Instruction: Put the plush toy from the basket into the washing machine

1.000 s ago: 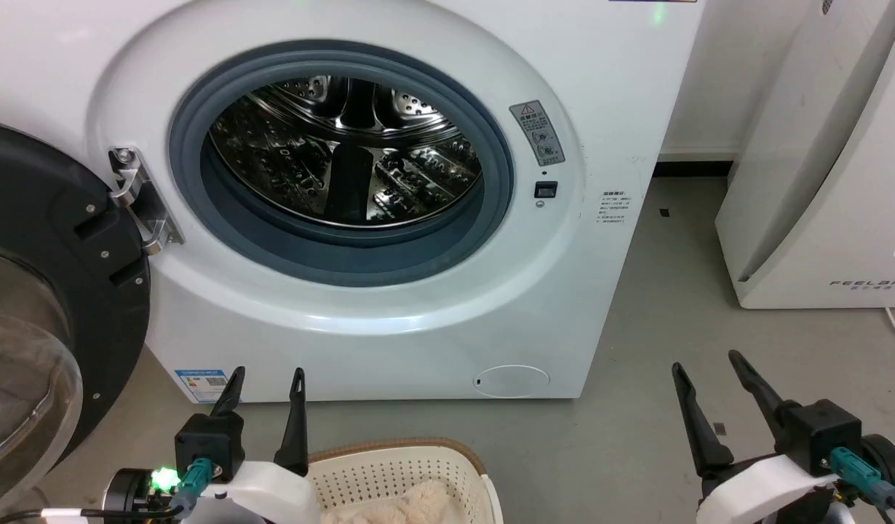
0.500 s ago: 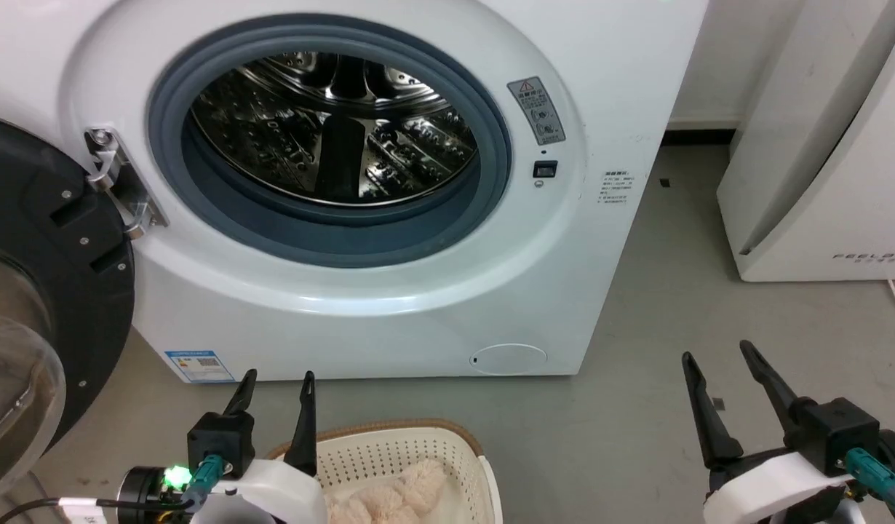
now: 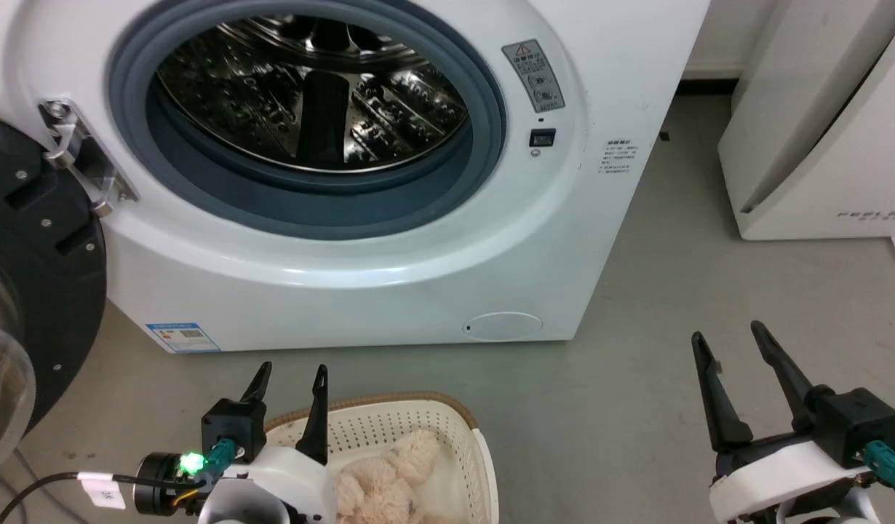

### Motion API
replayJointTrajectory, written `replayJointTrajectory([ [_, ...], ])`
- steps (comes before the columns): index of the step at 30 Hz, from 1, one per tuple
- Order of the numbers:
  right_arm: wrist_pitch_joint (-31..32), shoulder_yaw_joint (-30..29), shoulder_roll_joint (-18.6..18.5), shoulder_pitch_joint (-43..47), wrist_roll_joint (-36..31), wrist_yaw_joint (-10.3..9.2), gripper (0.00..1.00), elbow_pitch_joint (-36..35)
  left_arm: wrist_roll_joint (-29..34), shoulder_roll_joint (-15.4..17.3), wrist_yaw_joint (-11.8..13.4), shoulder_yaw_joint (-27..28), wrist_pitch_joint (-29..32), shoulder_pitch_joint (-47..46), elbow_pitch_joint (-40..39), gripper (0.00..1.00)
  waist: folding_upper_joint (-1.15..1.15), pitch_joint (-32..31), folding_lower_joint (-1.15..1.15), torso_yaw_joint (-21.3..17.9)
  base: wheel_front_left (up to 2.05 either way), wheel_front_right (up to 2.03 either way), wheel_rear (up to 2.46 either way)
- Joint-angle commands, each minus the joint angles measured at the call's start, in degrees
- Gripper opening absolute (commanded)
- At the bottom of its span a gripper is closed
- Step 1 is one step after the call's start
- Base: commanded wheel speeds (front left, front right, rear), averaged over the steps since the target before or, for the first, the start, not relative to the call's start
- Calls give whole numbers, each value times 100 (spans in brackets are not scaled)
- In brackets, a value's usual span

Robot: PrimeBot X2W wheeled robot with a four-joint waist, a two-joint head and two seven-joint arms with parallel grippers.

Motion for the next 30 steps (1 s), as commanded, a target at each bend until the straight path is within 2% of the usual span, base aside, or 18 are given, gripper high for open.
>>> replayJointTrajectory([
  [1,-75,-27,-1,-126,42,-2,100,-53,-17,16,-23,-9,-61,-145,108,100,0,83,0,-26,0,0,0],
  [11,-182,-62,-1,-218,68,-2,100,-112,-45,84,-136,-130,-169,-459,689,100,0,442,0,-92,0,0,0],
  [30,-408,-174,-1,-519,299,-3,100,-230,-53,337,-296,-550,-396,-1487,2314,100,0,1401,0,-353,0,0,0],
])
